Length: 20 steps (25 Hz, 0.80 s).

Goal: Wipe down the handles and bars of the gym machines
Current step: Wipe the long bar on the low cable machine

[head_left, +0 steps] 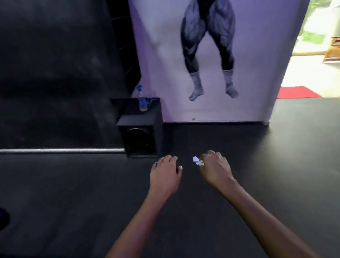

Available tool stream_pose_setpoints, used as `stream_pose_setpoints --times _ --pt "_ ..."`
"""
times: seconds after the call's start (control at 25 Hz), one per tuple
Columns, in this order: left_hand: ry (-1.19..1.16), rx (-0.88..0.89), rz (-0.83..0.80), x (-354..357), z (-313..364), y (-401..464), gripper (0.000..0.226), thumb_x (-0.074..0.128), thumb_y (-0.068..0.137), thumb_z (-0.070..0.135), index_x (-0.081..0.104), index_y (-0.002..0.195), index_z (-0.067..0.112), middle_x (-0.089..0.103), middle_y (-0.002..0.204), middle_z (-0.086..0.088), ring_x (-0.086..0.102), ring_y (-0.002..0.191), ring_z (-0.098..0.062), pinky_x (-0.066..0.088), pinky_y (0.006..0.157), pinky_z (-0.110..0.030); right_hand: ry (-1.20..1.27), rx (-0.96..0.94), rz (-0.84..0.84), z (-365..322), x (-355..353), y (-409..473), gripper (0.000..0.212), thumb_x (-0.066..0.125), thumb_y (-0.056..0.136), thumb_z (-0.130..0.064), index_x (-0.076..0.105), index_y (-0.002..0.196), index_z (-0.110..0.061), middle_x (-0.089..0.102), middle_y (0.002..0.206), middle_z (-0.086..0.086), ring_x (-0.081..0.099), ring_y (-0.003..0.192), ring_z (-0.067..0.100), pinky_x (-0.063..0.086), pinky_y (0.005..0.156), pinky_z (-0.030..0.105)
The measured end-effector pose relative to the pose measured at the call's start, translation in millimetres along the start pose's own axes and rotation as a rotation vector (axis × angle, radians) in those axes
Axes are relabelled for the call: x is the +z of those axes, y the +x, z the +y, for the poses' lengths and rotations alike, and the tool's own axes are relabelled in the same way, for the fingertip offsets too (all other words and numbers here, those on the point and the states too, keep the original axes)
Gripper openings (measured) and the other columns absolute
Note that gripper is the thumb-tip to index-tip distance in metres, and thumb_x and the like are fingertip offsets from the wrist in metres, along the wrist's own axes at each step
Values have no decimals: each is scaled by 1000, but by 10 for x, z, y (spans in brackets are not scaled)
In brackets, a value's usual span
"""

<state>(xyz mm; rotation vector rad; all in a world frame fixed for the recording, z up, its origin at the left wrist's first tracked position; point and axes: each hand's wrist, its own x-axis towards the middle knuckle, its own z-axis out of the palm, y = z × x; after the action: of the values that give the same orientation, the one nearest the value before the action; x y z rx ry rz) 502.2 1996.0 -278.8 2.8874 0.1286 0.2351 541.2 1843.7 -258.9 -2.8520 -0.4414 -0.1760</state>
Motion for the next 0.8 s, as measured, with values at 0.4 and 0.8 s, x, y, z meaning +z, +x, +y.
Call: stream_pose_setpoints --times 0.4,0.8 --pt "51 -520 147 71 -1314 1378 40 40 100 34 47 136 19 48 139 4 41 131 -16 30 108 -30 30 -549 -130 -1129 848 2442 26 44 95 -20 61 112 -11 58 113 10 53 103 30 41 79 34" --pt "83 -973 278 -321 -3588 1986 42 41 99 34 48 136 17 47 141 1 40 132 -17 28 109 -31 112 -979 -249 -3570 1756 3949 26 45 96 -26 63 108 -13 59 111 9 55 107 28 43 81 31"
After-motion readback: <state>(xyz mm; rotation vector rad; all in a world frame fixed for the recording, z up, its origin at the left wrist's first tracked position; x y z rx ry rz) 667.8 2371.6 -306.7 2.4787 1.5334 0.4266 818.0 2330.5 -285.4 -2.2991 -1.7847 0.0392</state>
